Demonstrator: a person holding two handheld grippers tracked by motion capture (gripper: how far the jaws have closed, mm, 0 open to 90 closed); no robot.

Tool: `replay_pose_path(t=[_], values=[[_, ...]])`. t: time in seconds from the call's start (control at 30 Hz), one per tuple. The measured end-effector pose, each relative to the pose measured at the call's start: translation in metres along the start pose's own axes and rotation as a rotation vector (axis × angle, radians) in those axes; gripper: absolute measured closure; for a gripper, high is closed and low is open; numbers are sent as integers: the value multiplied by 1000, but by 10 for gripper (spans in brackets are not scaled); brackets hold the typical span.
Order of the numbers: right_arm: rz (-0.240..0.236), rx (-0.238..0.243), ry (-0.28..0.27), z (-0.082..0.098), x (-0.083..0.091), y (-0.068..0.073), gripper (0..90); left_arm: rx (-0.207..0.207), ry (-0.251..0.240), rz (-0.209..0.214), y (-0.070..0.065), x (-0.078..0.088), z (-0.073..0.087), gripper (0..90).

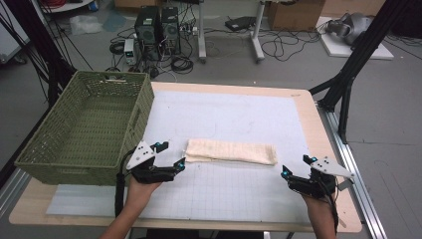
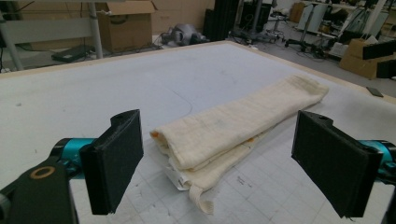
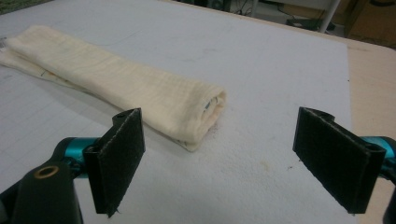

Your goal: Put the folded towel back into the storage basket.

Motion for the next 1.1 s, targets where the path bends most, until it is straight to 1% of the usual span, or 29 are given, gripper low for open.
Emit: replay_pose_path(t=[0.17, 0.23, 0.3, 0.4, 0.6, 0.67, 0.83, 0.93, 0.97, 1.1], values=[[-4, 6, -2, 0, 0, 0, 150, -2, 4, 4, -1, -1, 1, 168], [-6, 0, -1, 0, 0, 0, 150, -5, 7, 6, -1, -2, 1, 169], [-10, 4, 2, 0, -1, 0, 150, -2, 7, 9, -2, -2, 1, 168], [-24, 3, 2, 0, -3, 1, 150, -8, 11, 11, -2, -3, 2, 168], [-32, -2, 2, 1, -2, 1, 150, -10, 13, 12, -1, -3, 2, 169], [-29, -1, 5, 1, -2, 0, 150, -16, 13, 14, -2, -3, 2, 169], [-29, 2, 5, 1, 1, 3, 151, -14, 3, 24, -5, -1, -1, 169], [-25, 1, 4, 1, 2, 3, 151, -15, 3, 31, -7, -2, -2, 169], [-23, -7, 1, 1, 3, 2, 151, -12, 2, 37, -8, -1, -3, 169], [-24, -4, 5, 2, 2, 1, 151, -15, -3, 37, -8, -1, -5, 169]])
Point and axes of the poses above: each handheld gripper's, and its own axes: x roughly backward along the jaws, z roughly out of its underside, y roughly to its left, the point moved 6 cm from there along -x, roughly forward along the jaws, and after that the axes turned 14 degrees about -z, right-handed, at the moved point
